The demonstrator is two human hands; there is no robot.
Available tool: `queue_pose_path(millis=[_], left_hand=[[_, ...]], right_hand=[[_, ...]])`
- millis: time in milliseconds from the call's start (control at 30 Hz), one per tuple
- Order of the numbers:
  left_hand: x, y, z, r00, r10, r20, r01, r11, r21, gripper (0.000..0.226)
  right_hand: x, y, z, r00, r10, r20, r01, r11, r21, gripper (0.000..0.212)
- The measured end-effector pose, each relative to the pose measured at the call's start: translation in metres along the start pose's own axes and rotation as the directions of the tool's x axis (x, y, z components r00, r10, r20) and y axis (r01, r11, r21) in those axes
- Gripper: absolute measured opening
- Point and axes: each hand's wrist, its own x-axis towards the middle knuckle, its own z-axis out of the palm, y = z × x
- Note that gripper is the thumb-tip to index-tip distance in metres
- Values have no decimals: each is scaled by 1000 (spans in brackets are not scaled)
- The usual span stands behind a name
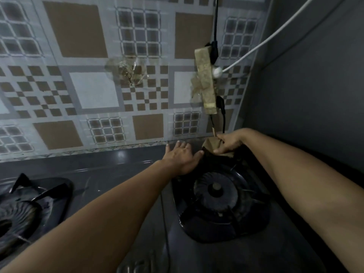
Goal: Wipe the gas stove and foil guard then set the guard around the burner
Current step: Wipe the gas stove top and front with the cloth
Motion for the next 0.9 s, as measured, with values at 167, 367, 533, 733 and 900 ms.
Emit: queue_pose_path(millis=[167, 367, 533, 733, 900], left_hand=[[4, 6, 8, 998, -59, 32, 55, 992, 113, 85], [3, 7, 11, 997, -73, 29, 67, 981, 181, 99], [2, 6, 11, 996, -81, 31, 74, 980, 182, 99], [0, 7, 9, 997, -83, 4, 80, 977, 196, 100], [-14, 16, 5, 985, -95, -144, 131, 956, 263, 100]], right_hand=[[0, 18, 15, 998, 34, -55, -21, 975, 223, 90], [-44, 40, 37, 978, 195, -69, -141, 874, 466, 58], [-62, 46, 57, 968, 248, 49, -187, 571, 799, 37], [-91, 66, 78, 951, 273, 145, -265, 478, 838, 29], [-133, 72, 98, 947, 282, 157, -288, 521, 803, 38]])
